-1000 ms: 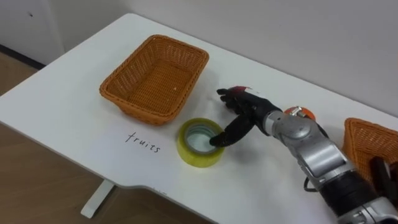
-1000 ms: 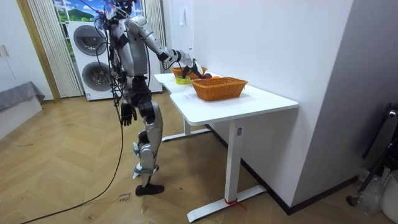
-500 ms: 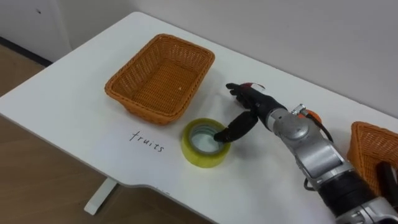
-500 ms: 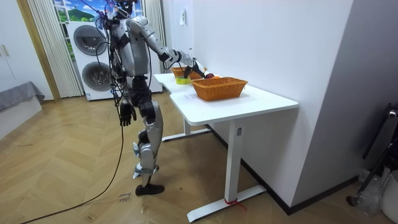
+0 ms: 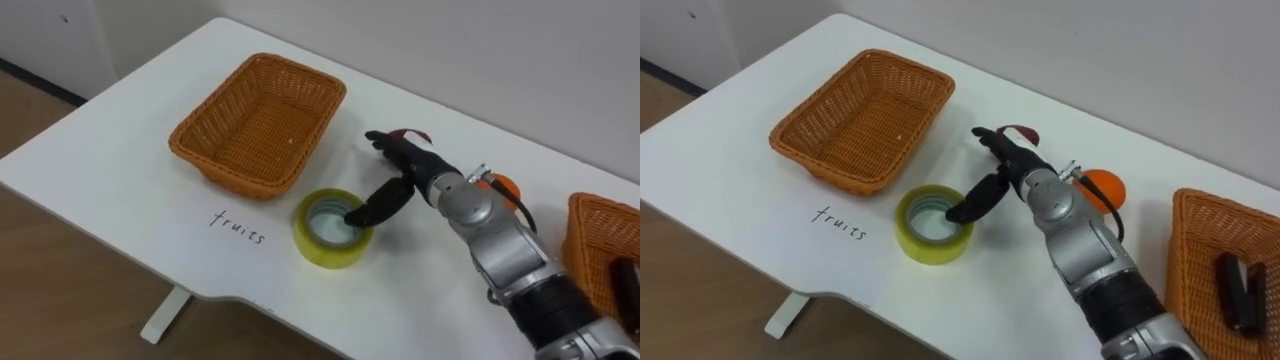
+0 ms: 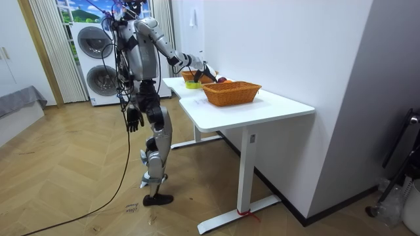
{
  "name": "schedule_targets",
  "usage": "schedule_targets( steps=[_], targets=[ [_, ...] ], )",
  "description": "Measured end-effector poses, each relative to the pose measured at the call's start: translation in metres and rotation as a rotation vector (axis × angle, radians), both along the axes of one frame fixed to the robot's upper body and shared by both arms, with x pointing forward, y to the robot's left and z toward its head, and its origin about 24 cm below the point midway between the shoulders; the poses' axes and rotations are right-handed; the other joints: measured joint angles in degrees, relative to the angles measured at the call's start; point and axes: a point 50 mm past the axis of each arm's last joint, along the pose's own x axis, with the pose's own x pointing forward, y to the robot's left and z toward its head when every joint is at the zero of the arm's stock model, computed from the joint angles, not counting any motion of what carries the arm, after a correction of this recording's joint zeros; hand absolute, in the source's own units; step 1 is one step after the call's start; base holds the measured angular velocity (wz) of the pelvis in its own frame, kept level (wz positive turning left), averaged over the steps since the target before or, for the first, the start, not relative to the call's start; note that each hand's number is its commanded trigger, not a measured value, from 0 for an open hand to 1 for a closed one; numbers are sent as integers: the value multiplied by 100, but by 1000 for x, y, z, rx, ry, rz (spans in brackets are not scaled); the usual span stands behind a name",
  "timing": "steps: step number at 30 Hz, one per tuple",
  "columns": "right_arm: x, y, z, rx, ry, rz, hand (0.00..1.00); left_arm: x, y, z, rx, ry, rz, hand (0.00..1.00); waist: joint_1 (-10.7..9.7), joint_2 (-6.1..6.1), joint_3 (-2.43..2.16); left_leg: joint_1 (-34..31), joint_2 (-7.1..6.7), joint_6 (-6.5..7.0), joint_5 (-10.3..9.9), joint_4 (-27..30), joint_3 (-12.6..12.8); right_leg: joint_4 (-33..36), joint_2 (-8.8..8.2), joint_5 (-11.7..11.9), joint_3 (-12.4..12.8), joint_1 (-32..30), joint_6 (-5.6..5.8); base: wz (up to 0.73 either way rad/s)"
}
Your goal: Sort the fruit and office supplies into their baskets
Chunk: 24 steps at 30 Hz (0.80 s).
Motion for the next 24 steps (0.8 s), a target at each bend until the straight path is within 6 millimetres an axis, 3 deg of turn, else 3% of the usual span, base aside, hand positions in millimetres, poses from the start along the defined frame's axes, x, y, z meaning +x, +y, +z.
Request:
schedule_targets(
  steps=[14,15,16,17,24],
  targets=[
    [-5,15,-3,-119,30,138,0,2,-2,-1,1,-11,-4,0,236,20,-4,-1,-5,3,1,-9,-4,3,-8,0,8,-9,0,0],
    [-6,16,-4,-128,29,144,37,2,-2,-1,1,-12,-4,0,241,18,-5,-2,-6,3,2,-9,0,4,-9,0,9,-9,0,0],
    [-6,18,-4,-135,33,156,92,3,-2,-1,1,-16,-5,0,249,18,-5,-3,-7,4,2,-9,1,5,-9,0,13,-9,0,0],
    [-6,19,-3,-135,38,166,100,3,-2,-1,1,-17,-5,0,255,17,-5,-4,-8,5,3,-9,1,5,-11,0,14,-9,0,0],
    [-5,21,2,-182,5,181,100,5,-2,-1,2,-28,-8,0,258,-9,-3,-8,-29,19,11,-10,-43,5,-28,0,0,-1,0,1]
  ],
)
